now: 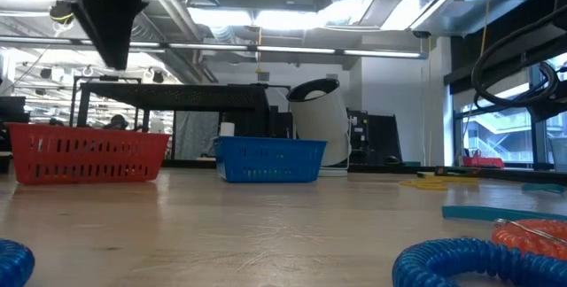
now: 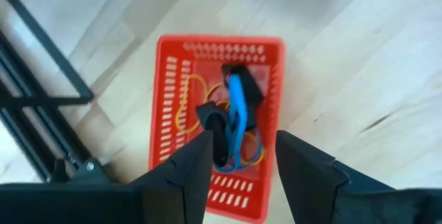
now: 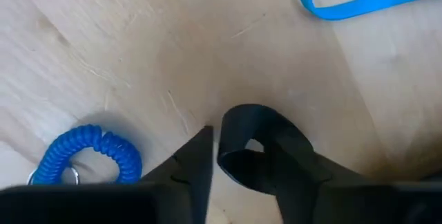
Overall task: Pick & Place Office Desk Supplies
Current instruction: Put the black rubber band into the red bin
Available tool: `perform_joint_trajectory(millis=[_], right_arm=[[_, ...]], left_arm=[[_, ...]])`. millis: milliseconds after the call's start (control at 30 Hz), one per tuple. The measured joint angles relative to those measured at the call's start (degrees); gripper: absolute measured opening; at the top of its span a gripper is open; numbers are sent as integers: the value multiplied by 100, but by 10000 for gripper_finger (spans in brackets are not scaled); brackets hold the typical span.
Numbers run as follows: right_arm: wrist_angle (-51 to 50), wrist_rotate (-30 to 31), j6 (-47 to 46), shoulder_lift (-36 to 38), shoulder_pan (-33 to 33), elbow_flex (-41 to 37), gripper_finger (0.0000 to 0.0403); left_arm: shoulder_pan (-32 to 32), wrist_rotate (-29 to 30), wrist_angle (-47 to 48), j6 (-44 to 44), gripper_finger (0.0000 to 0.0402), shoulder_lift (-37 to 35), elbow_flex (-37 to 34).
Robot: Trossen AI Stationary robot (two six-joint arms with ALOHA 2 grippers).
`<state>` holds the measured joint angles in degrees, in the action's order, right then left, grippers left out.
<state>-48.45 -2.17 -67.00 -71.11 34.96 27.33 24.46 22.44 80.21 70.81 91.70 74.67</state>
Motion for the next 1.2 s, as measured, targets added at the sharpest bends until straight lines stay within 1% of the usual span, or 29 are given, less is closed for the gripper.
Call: perform_joint_trajectory(millis=[133,267,333,467,567,667,733,867,967,1067,1200], right_arm=[[-15,-2,0,-4,0,-2,66],[-41,-6,18,-11,0,13,12],[-58,-3,92,-19,0,91,8],[86,154,426,-28,2,473,17],[56,414,798,-28,2,833,13],[431,730,1335,-28,2,1256,8],[820,978,1828,-28,2,1469,8],[2130,1337,3084,-24,2,1750,18],[3328,1357,4049,-24,2,1792,19],[4250,1349,4924,-24,1,1792,16],[4922,1331,5590,-22,-45,1794,14]], left_arm=[[167,276,-21,44,152,0,172],[326,490,-233,46,152,0,202],[390,583,-391,46,152,0,202],[499,926,-806,40,152,0,202],[572,1211,-1143,-257,153,0,202],[631,1459,-1506,-632,152,0,202],[672,1645,-1767,-841,153,0,202],[744,2073,-2423,-1352,156,52,202],[788,2272,-2967,-1925,159,160,202],[789,2297,-3568,-2504,162,297,202],[783,2310,-4492,-3386,171,503,202]])
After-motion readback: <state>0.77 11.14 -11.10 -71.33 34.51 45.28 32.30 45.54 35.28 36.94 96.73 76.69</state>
